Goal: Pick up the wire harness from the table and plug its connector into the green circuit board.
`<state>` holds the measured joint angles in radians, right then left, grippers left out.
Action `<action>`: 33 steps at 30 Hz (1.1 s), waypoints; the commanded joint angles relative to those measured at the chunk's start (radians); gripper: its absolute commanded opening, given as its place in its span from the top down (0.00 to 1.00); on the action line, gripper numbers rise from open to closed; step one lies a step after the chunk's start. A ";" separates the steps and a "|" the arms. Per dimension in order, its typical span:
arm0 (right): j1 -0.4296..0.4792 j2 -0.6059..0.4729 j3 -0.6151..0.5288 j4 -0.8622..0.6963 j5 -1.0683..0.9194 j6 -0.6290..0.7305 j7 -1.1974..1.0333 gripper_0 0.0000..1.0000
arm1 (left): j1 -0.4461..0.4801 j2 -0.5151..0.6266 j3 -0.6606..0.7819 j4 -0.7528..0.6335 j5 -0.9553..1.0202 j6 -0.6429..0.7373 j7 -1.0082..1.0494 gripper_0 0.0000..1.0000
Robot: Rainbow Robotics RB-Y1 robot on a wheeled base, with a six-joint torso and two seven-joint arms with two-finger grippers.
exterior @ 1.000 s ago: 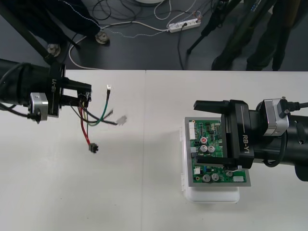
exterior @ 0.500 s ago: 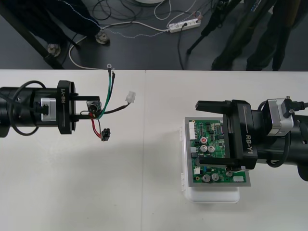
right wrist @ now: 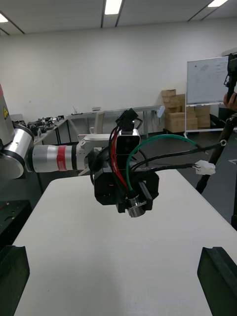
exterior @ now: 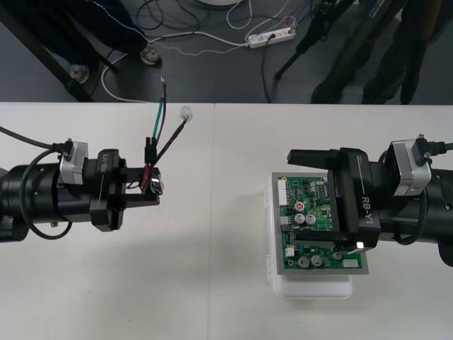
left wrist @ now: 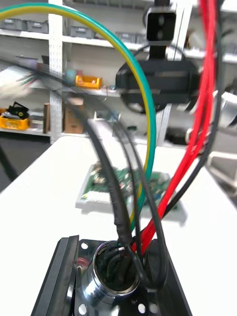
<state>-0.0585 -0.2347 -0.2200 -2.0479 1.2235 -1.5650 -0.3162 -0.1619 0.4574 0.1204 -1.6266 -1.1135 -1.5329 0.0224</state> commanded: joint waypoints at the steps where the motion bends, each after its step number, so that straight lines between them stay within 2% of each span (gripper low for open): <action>1: 0.003 -0.029 -0.024 -0.009 -0.016 -0.006 -0.043 0.00 | 0.058 -0.036 0.004 -0.084 0.060 -0.038 0.037 1.00; 7: 0.005 -0.029 -0.024 -0.009 -0.016 -0.006 -0.053 0.00 | 0.130 -0.036 -0.097 -0.144 0.138 -0.038 0.175 1.00; 17: 0.005 -0.038 -0.025 -0.009 -0.016 -0.006 -0.069 0.00 | 0.228 -0.029 -0.148 -0.314 0.106 -0.038 0.399 1.00; 24: 0.005 -0.038 -0.027 -0.009 -0.016 -0.006 -0.084 0.00 | 0.260 -0.023 -0.209 -0.351 0.104 -0.016 0.518 1.00; 33: 0.005 -0.038 -0.028 -0.011 -0.016 -0.006 -0.089 0.00 | 0.272 0.035 -0.286 -0.424 0.098 0.089 0.709 1.00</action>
<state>-0.0580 -0.2459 -0.2205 -2.0479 1.2232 -1.5650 -0.3743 0.0864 0.4459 -0.1278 -1.9901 -1.0093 -1.5158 0.5824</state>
